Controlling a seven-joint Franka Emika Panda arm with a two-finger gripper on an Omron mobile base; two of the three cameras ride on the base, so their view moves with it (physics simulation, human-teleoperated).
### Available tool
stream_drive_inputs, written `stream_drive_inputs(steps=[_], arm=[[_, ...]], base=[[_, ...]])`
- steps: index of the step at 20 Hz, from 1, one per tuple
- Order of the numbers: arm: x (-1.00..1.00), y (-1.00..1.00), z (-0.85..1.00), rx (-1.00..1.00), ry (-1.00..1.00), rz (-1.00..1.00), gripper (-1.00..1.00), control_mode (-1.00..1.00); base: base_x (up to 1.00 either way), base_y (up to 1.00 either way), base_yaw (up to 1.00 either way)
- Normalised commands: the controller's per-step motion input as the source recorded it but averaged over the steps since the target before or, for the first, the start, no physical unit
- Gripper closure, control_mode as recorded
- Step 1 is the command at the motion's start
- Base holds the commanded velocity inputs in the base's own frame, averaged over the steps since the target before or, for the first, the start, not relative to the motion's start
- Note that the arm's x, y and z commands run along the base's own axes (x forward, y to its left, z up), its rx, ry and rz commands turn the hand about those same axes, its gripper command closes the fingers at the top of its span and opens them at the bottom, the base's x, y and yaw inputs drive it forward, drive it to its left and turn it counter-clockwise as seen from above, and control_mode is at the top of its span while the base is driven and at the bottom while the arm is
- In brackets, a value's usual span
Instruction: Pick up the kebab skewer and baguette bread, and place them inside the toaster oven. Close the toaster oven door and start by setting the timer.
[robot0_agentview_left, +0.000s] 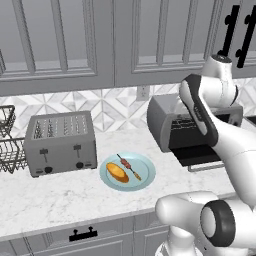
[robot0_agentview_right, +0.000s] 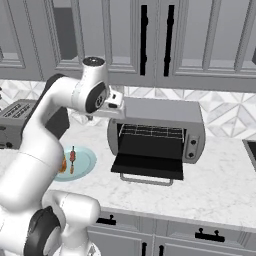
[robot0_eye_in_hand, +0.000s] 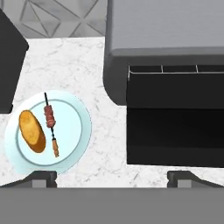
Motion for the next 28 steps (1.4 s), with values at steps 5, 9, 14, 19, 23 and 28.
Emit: stream_drive_inputs(steps=[5,9,14,19,23,28], arm=[[0.00,-1.00,-0.26,0.01,-0.15,0.03,-1.00,-1.00],[-0.02,-0.84,-0.33,0.00,-0.20,0.02,-1.00,-1.00],[-0.01,-0.55,-0.37,0.00,-0.24,0.00,-1.00,-1.00],[0.00,-0.12,-0.25,0.00,-0.17,0.00,-1.00,-1.00],[0.00,-0.17,-0.01,0.00,-0.08,0.00,-1.00,-1.00],[0.06,-0.19,0.00,0.00,-0.03,0.00,-1.00,-1.00]], base=[[0.00,0.00,0.00],[0.00,0.00,0.00],[0.00,0.00,0.00],[0.00,0.00,0.00],[0.00,0.00,0.00],[0.00,0.00,0.00]])
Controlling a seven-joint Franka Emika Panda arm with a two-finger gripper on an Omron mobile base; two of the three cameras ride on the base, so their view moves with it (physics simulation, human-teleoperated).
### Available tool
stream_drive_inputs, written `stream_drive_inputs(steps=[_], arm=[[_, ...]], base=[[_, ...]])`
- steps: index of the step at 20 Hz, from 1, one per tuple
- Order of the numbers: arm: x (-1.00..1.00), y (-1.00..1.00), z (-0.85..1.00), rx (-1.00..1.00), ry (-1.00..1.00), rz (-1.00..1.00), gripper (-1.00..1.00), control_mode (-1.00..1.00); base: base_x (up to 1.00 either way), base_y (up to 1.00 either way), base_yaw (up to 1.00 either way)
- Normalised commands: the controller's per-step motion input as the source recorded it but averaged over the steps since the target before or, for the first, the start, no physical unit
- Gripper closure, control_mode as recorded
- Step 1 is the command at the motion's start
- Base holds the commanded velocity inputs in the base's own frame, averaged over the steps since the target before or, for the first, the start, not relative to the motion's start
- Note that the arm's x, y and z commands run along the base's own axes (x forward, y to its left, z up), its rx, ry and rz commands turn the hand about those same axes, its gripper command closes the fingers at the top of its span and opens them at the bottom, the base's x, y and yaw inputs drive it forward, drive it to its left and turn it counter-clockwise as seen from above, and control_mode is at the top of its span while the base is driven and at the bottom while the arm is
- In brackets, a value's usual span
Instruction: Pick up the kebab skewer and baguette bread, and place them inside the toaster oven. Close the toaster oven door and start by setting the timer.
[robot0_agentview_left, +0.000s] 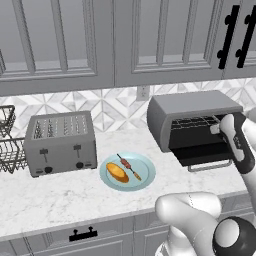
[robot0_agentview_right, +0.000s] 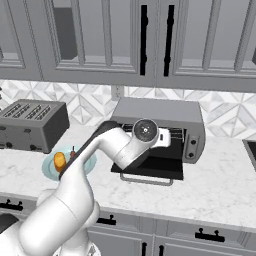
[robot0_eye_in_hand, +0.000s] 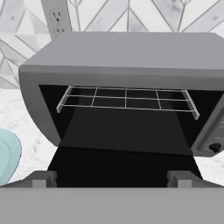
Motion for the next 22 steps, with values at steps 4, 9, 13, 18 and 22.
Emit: stream_drive_inputs(steps=[4,9,13,18,22], arm=[[0.10,-0.02,-0.12,0.00,-0.04,-0.02,-1.00,-1.00],[0.00,0.01,-0.40,0.00,-0.14,-0.03,-1.00,-1.00],[0.00,0.06,-0.30,0.00,-0.13,-0.12,-1.00,-1.00],[0.19,0.02,-0.06,0.01,-0.13,-0.11,-1.00,-1.00],[0.15,-0.19,0.00,0.03,-0.15,0.00,-1.00,-1.00]], base=[[0.00,0.00,0.00],[0.00,0.00,0.00],[0.00,0.00,0.00],[0.00,0.00,0.00],[0.00,0.00,0.00]])
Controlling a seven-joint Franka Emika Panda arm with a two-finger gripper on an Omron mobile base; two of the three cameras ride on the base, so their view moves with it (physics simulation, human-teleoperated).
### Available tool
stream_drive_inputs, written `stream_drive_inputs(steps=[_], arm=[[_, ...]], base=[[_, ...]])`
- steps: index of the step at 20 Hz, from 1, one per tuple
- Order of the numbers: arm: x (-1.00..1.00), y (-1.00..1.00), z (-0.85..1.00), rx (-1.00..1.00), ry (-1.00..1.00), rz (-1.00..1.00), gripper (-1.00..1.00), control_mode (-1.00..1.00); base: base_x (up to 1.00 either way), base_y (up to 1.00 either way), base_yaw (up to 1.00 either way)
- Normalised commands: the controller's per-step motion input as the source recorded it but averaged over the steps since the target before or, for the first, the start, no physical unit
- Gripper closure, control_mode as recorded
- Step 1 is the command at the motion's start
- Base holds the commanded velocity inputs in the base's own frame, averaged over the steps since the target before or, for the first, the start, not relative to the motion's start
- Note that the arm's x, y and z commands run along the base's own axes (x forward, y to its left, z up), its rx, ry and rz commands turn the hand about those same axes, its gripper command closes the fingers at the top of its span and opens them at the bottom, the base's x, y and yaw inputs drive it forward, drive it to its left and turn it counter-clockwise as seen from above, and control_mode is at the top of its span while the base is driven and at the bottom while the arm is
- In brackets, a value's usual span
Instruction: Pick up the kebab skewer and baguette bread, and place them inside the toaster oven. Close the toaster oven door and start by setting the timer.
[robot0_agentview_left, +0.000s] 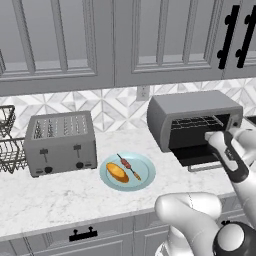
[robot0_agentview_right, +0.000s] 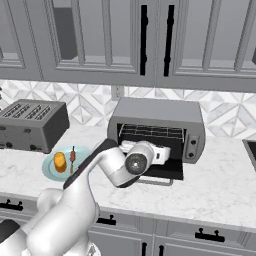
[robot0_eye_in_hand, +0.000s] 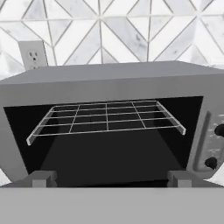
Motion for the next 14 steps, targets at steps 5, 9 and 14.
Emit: stream_drive_inputs(steps=[5,9,14], arm=[[0.06,-0.02,0.00,0.00,-0.16,0.00,-1.00,-1.00],[0.11,-0.05,0.00,0.00,-0.08,0.00,-1.00,-1.00],[0.20,0.00,0.00,0.00,-0.04,0.00,-1.00,-1.00]], base=[[0.00,0.00,0.00],[0.00,0.00,0.00],[0.00,0.00,0.00]])
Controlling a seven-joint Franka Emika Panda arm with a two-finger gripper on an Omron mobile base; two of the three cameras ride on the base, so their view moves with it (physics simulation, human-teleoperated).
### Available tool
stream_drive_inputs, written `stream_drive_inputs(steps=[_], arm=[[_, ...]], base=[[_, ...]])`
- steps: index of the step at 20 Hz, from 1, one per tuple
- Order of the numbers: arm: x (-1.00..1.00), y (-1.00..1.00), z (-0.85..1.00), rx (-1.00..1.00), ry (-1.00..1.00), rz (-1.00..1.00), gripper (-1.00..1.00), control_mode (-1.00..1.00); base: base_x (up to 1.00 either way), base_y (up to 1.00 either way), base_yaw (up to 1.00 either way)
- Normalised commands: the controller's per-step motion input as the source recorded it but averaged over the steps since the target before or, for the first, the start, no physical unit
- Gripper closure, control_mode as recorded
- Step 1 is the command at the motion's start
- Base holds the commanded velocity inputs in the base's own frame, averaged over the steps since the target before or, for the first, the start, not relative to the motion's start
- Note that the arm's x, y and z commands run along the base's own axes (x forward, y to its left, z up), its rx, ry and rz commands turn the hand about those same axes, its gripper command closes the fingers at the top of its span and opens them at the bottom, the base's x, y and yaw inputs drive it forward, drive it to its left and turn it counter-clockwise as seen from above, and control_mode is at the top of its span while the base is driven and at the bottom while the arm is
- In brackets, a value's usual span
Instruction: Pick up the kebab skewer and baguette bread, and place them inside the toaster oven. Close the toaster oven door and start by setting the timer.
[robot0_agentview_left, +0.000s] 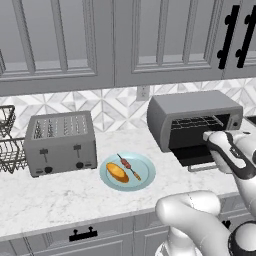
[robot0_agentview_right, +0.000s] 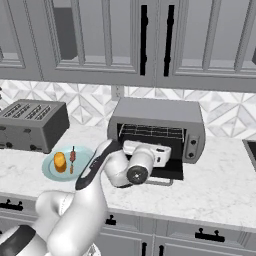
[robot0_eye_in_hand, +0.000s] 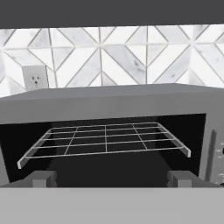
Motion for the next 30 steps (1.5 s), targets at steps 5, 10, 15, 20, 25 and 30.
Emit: stream_drive_inputs(steps=[5,10,15,20,25,30], arm=[[0.26,0.00,0.00,0.00,0.00,0.06,-1.00,-1.00],[0.42,0.00,0.00,0.00,0.00,0.06,-1.00,-1.00],[0.42,0.00,-0.13,0.00,0.00,0.03,-1.00,-1.00],[0.35,0.02,-0.14,0.00,0.00,0.02,-1.00,-1.00],[0.35,0.00,-0.05,0.00,0.00,0.00,-1.00,-1.00],[0.20,0.00,-0.14,0.00,0.00,0.00,-1.00,-1.00]], base=[[0.00,0.00,0.00],[0.00,0.00,0.00],[0.00,0.00,0.00],[0.00,0.00,0.00],[0.00,0.00,0.00],[0.00,0.00,0.00]])
